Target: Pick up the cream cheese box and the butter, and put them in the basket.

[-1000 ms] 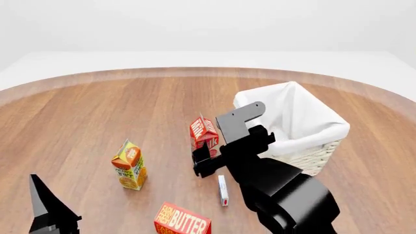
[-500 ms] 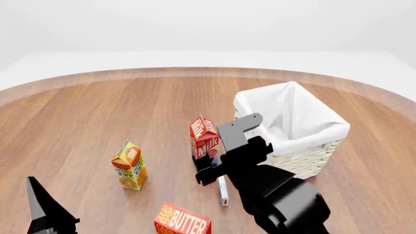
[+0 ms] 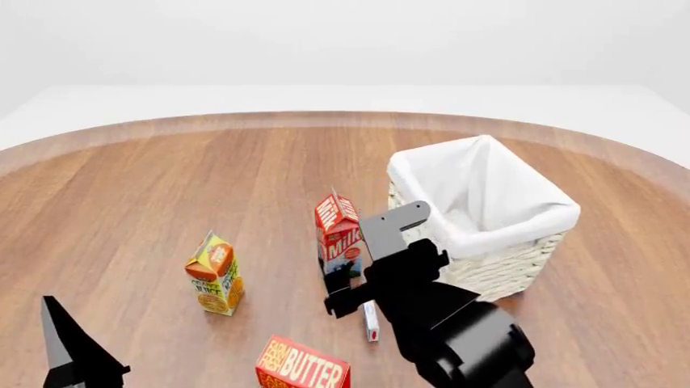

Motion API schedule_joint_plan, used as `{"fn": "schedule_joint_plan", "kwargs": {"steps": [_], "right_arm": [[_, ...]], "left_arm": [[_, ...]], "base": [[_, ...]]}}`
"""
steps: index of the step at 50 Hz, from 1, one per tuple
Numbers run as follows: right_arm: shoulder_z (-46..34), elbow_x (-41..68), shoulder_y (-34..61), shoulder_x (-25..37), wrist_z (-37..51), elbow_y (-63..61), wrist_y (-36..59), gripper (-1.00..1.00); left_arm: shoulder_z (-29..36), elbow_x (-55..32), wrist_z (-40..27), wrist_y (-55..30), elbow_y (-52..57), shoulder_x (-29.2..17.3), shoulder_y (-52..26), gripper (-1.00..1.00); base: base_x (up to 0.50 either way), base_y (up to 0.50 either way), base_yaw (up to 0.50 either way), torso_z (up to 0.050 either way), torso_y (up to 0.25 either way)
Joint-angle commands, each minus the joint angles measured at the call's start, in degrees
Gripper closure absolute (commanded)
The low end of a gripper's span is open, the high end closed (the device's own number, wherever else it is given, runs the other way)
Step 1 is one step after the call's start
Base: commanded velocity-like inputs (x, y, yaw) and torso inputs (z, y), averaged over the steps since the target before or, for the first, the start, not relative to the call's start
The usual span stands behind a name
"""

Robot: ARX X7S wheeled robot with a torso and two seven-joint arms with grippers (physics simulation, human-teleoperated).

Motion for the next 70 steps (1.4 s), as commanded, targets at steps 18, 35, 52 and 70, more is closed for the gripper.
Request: {"fn": "schedule_joint_plan", "kwargs": {"steps": [18, 35, 52, 70], "right_arm": [[-1.19, -0.37, 1.00, -0.57, -0.08, 7.30, -3.89, -1.00], [-2.43, -1.29, 2.94, -1.97, -0.86, 16.79, -8.23, -1.00], [-3.80, -1.10, 3.60, -2.53, -1.22, 21.44, -10.41, -1.00], [-5.40, -0.62, 3.91, -3.16, -1.39, 25.45, -12.81, -1.00]], "left_arm": [[0.32, 0.06, -0.59, -0.46, -0.02, -0.55, -0.51, -1.00], [0.33, -0.13, -0.80, 0.14, -0.14, -0.74, -0.05, -1.00], [0.66, 0.12, -1.05, 0.25, -0.69, -0.79, -0.57, -1.00], [0.67, 0.14, -1.35, 0.55, -0.69, -1.00, -0.33, -1.00]], "base": [[0.00, 0.00, 0.00, 0.000, 0.000], [0.00, 0.00, 0.00, 0.000, 0.000], [0.00, 0.00, 0.00, 0.000, 0.000], [0.00, 0.00, 0.00, 0.000, 0.000]]}}
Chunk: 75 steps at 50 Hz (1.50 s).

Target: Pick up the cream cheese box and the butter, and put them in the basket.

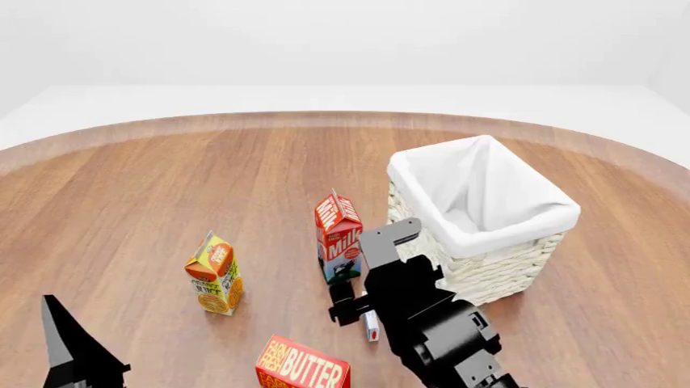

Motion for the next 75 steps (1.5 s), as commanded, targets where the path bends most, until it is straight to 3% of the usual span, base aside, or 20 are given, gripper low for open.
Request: {"fn": "schedule_joint_plan", "kwargs": {"steps": [1, 75], "right_arm": [[-1.02, 0.31, 0.25, -0.41, -0.13, 2.69, -1.53, -1.00], [-8.01, 4.48, 2.30, -2.53, -0.41, 19.26, -11.91, -1.00]], "left_arm": [[-0.01, 0.01, -0.22, 0.13, 0.03, -0.15, 0.12, -1.00], [0.34, -0.18, -1.43, -0.25, -0.49, -1.23, -0.61, -1.00]], "base": [[0.00, 0.00, 0.00, 0.000, 0.000], [0.00, 0.00, 0.00, 0.000, 0.000]]}}
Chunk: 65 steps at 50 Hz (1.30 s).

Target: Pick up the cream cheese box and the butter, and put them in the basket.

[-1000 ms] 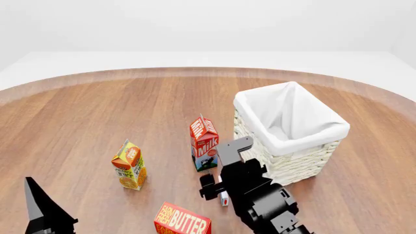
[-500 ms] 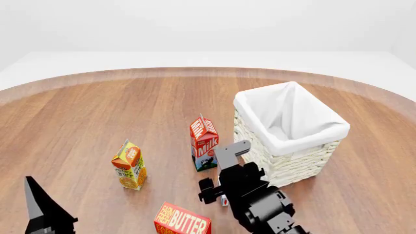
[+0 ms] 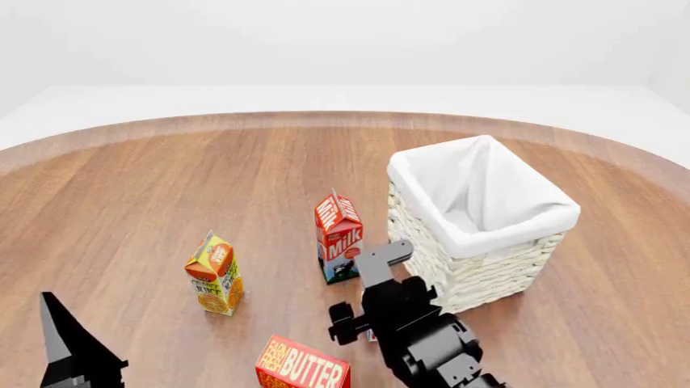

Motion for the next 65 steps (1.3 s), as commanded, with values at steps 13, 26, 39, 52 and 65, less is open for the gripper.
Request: {"fn": "schedule_joint_plan", "kwargs": {"steps": [13, 26, 39, 52, 65], "right_arm": [[-3.39, 2.74, 1.33, -0.61, 0.34, 5.83, -3.71, -1.00], [-6.89, 5.97, 2.40, -1.00, 0.61, 9.71, -6.31, -1.00], [-9.75, 9.35, 3.27, -1.02, 0.76, 11.75, -7.96, -1.00], [-12.63, 12.03, 3.67, -1.11, 1.31, 13.05, -9.33, -1.00], [-16.92, 14.08, 4.18, -1.00, 2.83, 13.77, -11.99, 1.00]], "left_arm": [[0.12, 0.03, -0.33, -0.10, 0.07, -0.31, -0.11, -1.00], [0.38, 0.29, -0.55, -0.47, 0.05, -0.43, -0.41, -1.00], [0.53, 0.50, -0.75, -0.62, 0.24, -0.55, -0.34, -1.00], [0.58, 0.58, -0.94, -0.49, 0.34, -0.64, -0.18, -1.00], [0.77, 0.65, -1.02, -0.23, -0.02, -0.67, -0.30, -1.00]], "base": [[0.00, 0.00, 0.00, 0.000, 0.000], [0.00, 0.00, 0.00, 0.000, 0.000], [0.00, 0.00, 0.00, 0.000, 0.000], [0.00, 0.00, 0.00, 0.000, 0.000], [0.00, 0.00, 0.00, 0.000, 0.000]]}}
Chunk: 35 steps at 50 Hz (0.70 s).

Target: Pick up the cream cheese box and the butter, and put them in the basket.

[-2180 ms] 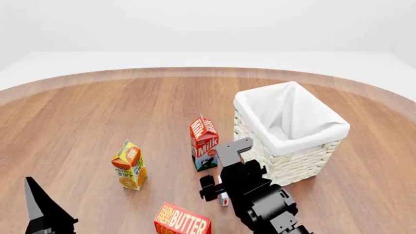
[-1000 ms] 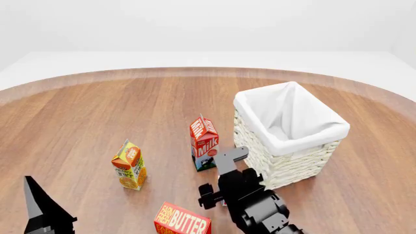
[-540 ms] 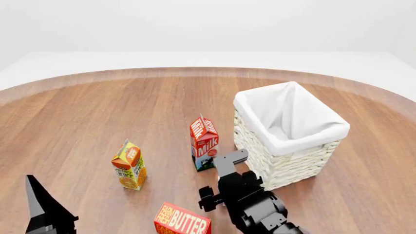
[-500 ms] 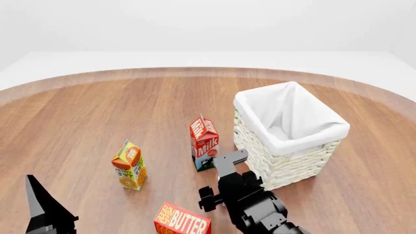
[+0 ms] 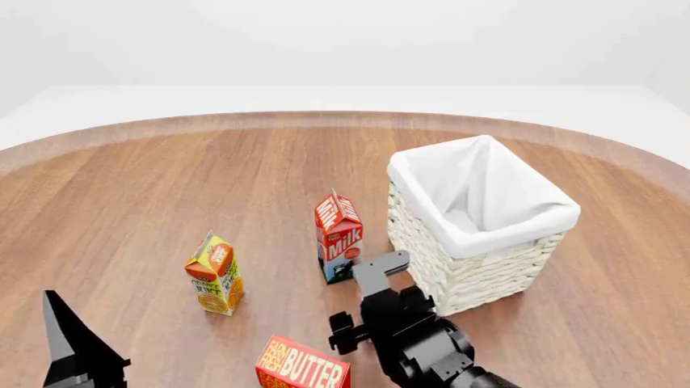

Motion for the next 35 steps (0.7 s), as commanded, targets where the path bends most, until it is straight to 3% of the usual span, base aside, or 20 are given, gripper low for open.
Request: {"fn": "schedule_joint_plan", "kwargs": {"steps": [1, 21, 27, 35], "right_arm": [[-3.38, 1.66, 0.37, 0.02, 1.19, 0.74, -2.13, 1.00], [-9.22, 7.18, 1.29, 0.61, 3.13, 1.29, -4.81, 1.00], [-8.32, 8.97, 1.01, 5.29, 8.14, -11.41, -2.32, 1.00], [-7.83, 9.90, 2.04, 7.06, 10.46, -16.65, -0.42, 1.00]], "left_arm": [[0.13, 0.07, -0.11, 0.16, -0.16, -0.05, -0.05, -1.00], [0.20, 0.06, -0.39, 0.11, -0.02, -0.29, 0.00, -1.00], [0.29, 0.10, -0.45, 0.05, -0.16, -0.34, -0.23, -1.00], [0.32, -0.02, -0.59, -0.25, -0.13, -0.54, -0.55, -1.00]], "base": [[0.00, 0.00, 0.00, 0.000, 0.000], [0.00, 0.00, 0.00, 0.000, 0.000], [0.00, 0.00, 0.00, 0.000, 0.000], [0.00, 0.00, 0.00, 0.000, 0.001]]}}
